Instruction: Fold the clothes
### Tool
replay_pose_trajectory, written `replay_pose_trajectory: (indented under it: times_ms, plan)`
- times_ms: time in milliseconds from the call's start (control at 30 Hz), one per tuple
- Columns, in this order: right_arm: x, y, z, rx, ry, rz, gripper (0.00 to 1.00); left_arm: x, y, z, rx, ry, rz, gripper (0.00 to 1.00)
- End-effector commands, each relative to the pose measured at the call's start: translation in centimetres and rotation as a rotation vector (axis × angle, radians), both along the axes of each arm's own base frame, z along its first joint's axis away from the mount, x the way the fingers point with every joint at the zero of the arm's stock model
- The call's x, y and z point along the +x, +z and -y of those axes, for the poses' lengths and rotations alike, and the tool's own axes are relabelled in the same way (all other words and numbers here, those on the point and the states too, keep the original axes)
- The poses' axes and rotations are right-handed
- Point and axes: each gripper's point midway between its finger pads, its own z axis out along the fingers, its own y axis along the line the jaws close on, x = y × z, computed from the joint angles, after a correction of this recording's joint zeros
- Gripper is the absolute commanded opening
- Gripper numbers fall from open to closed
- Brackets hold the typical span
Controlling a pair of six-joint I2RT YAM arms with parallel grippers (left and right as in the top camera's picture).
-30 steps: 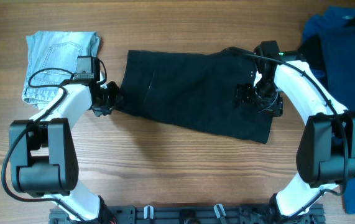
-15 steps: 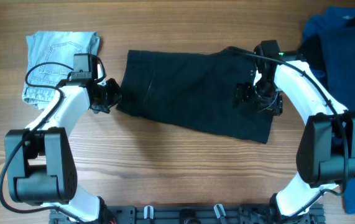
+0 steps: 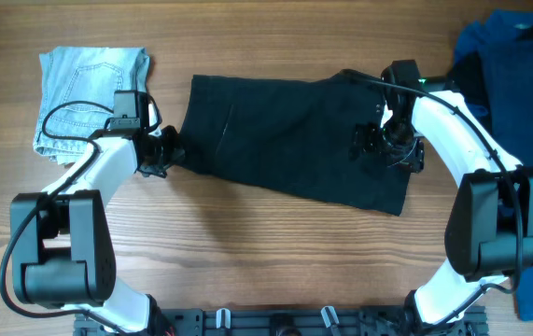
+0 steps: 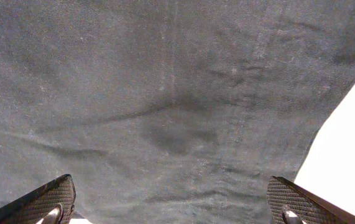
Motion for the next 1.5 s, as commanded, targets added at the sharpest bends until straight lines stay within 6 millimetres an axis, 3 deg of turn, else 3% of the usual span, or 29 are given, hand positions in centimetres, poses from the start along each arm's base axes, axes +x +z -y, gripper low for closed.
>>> replay_pose_trajectory:
  times_ms: [0,233,333,400,567,633,767,867,1033,1167,1200,1267,1300,1367,1400,1433,1467]
  plan:
    - [0.0,0.2,0.2,-0.008,0.019,0.008,0.99,0.5,0.5,-0.1,0.007,-0.008,0.035,0.28]
    - [-2.2,0.8,-0.3,0.022,0.034,-0.086,1.0,1.4,1.1,0.6,-0.033,-0.024,0.077,0.04]
    - [-3.6,1.3,0.0,0.017,0.021,-0.141,1.0,1.4,1.9,1.4,-0.082,-0.043,0.095,0.04]
    - [-5.2,2.7,0.3,0.015,-0.036,-0.18,0.99,1.5,2.3,1.5,-0.085,-0.046,0.104,0.04]
    - [-6.9,5.7,1.7,-0.015,-0.35,-0.174,0.94,1.4,2.2,1.5,-0.086,-0.046,0.101,0.04]
    - [-7.2,5.8,1.7,-0.014,-0.439,-0.142,0.92,1.4,2.3,1.7,-0.097,-0.049,0.103,0.04]
    - [-8.2,4.2,1.8,-0.013,-0.533,-0.11,0.83,1.5,2.5,2.1,-0.118,-0.058,0.109,0.04]
    - [-8.9,1.5,1.0,0.029,-0.562,-0.126,0.77,1.5,2.5,2.1,-0.118,-0.058,0.109,0.04]
    - [-9.2,-2.3,2.9,0.032,-0.704,-0.087,0.73,1.6,2.6,2.2,-0.126,-0.062,0.114,0.04]
    - [-8.9,-2.6,3.0,0.04,-0.71,-0.075,0.69,1.6,2.6,2.3,-0.128,-0.063,0.114,0.04]
    - [-8.9,-2.7,3.0,0.041,-0.711,-0.073,0.62,1.6,2.6,2.2,-0.127,-0.063,0.114,0.04]
    - [-9.4,-3.6,3.0,0.042,-0.713,-0.072,0.28,1.6,2.6,2.2,-0.127,-0.063,0.114,0.05]
    - [-9.7,-3.9,3.0,0.041,-0.713,-0.076,0.26,1.6,2.6,2.2,-0.127,-0.063,0.114,0.05]
    - [-10.2,-4.4,3.0,0.039,-0.712,-0.082,0.27,1.6,2.6,2.3,-0.128,-0.063,0.114,0.05]
    - [-10.1,-4.4,2.9,0.04,-0.712,-0.08,0.33,1.6,2.6,2.2,-0.127,-0.063,0.114,0.06]
    - [-10.1,-4.4,2.9,0.043,-0.711,-0.082,0.5,1.6,2.6,2.2,-0.127,-0.063,0.114,0.06]
    - [-10.4,-4.4,2.9,0.04,-0.7,-0.092,0.59,1.6,2.6,2.3,-0.128,-0.063,0.114,0.07]
